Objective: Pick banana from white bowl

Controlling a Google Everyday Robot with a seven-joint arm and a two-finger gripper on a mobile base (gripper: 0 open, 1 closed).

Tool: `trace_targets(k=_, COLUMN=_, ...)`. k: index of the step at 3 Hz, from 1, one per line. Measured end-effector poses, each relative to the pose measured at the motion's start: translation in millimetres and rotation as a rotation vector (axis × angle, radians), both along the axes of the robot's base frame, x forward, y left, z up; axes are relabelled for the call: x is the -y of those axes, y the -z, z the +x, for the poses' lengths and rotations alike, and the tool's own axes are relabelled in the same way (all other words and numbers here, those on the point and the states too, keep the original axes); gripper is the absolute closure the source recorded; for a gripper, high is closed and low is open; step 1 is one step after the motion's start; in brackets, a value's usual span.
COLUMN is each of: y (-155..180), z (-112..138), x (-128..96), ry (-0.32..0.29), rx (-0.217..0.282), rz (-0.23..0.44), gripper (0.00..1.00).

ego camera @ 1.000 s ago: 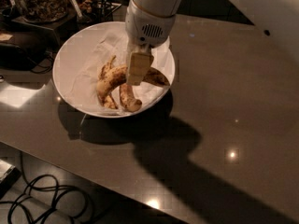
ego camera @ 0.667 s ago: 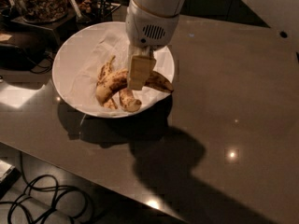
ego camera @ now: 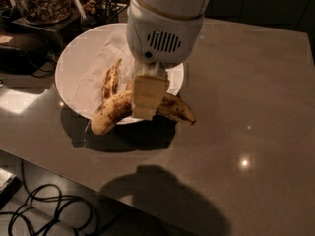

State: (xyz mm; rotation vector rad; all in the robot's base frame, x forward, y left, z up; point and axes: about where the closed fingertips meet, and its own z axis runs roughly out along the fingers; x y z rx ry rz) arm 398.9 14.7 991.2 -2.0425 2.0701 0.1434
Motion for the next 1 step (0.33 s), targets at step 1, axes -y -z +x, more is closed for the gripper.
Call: trace_targets(k=1, y=-6.7, z=1.9, x=-5.7, ry=-0.003, rx=0.029, rz=0.021, gripper=1.0)
